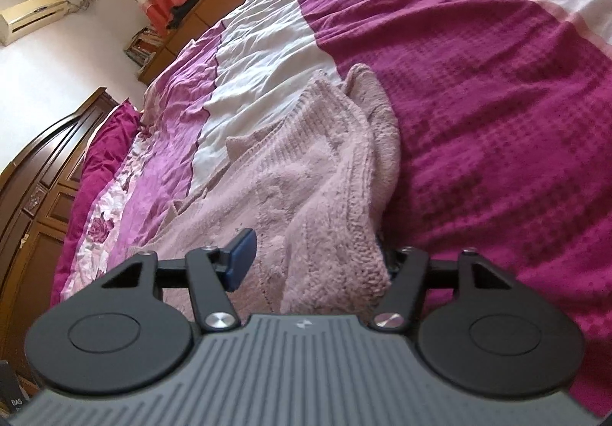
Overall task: Fold small clothes
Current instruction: 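Close the right gripper on the cardigan side edge and lift it over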
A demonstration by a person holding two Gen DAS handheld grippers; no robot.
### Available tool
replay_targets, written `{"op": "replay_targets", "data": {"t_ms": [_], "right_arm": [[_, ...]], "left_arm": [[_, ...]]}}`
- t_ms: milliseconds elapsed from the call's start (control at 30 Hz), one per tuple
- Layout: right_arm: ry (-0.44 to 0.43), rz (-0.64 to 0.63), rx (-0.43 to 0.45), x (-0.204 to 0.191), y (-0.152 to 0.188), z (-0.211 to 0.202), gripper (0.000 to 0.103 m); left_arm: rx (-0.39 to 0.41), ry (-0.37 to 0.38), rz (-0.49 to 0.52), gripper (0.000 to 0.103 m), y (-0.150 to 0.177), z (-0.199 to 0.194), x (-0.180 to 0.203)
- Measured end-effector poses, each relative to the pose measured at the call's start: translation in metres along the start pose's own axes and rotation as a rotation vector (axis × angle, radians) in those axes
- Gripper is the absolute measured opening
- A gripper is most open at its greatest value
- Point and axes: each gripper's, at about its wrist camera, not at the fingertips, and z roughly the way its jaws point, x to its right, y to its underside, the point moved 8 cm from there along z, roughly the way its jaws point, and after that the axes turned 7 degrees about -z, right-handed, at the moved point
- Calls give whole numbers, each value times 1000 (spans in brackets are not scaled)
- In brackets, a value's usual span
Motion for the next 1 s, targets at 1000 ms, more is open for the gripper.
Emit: {"op": "replay_targets", "data": {"t_ms": [1000], "right_arm": [[-65,91,60,8,-10,5,33]], "left_arm": [[-4,-8,11,79,-7,-5,-4]]}}
